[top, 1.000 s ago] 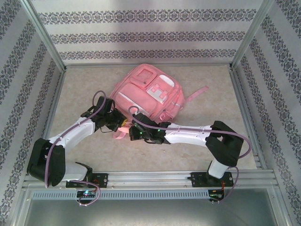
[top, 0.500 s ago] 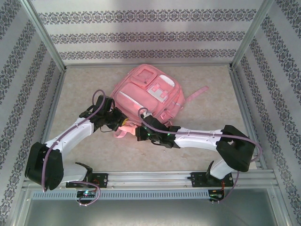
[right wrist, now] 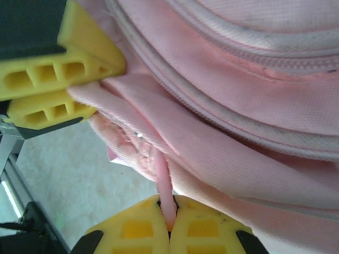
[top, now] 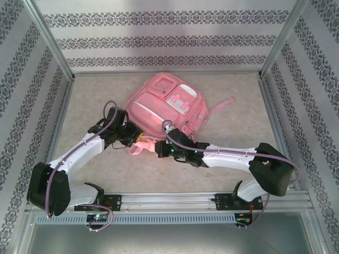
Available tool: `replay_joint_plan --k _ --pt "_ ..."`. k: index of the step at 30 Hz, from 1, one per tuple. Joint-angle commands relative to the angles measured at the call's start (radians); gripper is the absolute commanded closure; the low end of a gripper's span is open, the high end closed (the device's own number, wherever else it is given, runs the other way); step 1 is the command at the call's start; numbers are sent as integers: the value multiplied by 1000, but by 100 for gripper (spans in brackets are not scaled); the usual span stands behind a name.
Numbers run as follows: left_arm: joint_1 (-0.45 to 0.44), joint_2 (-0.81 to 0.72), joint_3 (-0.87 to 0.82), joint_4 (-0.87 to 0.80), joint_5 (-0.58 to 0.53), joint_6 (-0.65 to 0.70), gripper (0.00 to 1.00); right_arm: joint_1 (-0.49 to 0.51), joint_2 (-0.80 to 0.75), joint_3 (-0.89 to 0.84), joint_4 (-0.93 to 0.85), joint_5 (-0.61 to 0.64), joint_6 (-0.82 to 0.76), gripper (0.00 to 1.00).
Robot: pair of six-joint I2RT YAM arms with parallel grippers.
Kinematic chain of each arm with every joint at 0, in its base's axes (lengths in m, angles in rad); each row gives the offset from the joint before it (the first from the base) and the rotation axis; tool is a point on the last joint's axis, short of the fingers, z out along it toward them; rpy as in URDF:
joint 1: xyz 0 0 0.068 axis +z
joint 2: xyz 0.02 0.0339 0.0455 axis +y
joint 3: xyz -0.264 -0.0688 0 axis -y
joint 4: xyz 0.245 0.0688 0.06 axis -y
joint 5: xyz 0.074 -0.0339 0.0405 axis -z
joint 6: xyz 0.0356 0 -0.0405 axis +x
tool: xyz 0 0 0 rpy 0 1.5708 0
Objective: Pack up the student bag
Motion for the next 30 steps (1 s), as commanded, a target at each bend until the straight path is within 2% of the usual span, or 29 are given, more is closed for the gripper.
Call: replay_joint_plan --k 1,3,5,10,15,22,30 --pt "-9 -37 -13 6 7 27 69 -20 8 25 -47 -35 -51 100" --pt "-9 -46 -24 0 28 32 56 -20 12 48 -80 -40 -65 100" --pt "-9 -60 -20 -17 34 39 49 -20 18 61 -102 -49 -75 100" --pt "0 -81 45 -86 2 63 46 -20 26 58 -121 -58 -83 100" --pt "18 -6 138 -105 -14 93 46 -17 22 46 -113 -57 -80 100" --pt "17 116 177 -5 8 96 49 -16 39 56 -105 -65 -72 100" --pt "17 190 178 57 -7 128 66 -18 47 56 -73 -73 -63 100"
